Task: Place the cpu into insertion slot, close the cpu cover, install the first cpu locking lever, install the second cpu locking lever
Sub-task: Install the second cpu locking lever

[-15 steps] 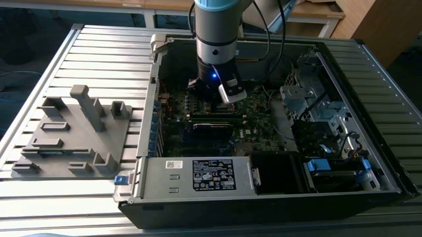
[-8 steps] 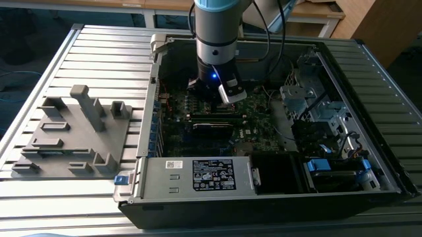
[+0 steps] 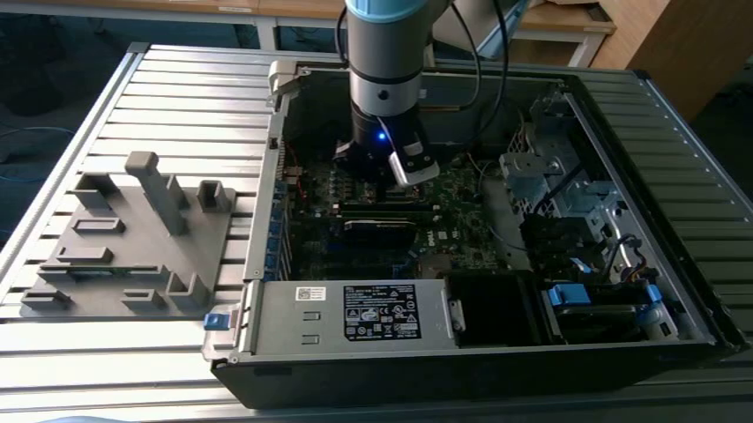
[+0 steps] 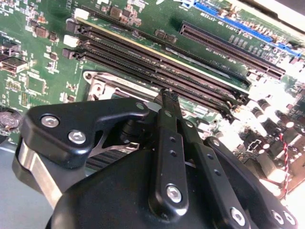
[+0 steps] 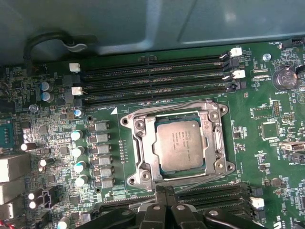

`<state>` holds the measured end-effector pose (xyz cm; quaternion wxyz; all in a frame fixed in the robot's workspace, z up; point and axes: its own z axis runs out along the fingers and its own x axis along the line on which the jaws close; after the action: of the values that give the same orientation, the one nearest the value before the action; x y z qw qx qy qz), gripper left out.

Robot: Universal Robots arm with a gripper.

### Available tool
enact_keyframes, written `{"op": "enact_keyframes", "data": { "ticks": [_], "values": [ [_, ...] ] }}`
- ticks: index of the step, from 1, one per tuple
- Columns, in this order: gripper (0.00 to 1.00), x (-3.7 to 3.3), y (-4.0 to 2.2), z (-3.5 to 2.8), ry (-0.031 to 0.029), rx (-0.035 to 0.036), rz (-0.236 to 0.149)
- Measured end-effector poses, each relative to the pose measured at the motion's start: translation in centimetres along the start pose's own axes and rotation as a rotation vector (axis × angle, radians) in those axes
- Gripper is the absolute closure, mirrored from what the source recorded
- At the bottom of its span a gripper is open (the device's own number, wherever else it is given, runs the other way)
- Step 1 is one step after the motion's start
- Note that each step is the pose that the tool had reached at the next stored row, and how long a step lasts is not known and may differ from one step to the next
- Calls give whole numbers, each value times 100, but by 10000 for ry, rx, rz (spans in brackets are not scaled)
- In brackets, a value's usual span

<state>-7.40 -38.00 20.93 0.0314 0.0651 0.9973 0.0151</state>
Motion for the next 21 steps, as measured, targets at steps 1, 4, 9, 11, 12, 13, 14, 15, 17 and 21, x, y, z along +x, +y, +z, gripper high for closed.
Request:
{"op": "enact_keyframes", "data": {
  "ticks": [1,4,9,11,12,13,14,15,17,21],
  "values": [
    [89,3,-1,1,0,-1,-1],
    [89,19,-5,0,0,0,-1],
    [89,50,-12,0,0,0,-2],
    [89,64,-14,-1,-1,-1,-2],
    [89,71,-15,-1,-1,0,-2],
    [89,80,-17,-2,-2,0,-2],
    [89,88,-18,-2,-3,0,-1],
    [89,97,-20,-3,-5,-1,-2],
    [89,109,-23,-4,-9,-1,-2],
    [89,130,-27,-4,-11,-3,-1]
  ]
}}
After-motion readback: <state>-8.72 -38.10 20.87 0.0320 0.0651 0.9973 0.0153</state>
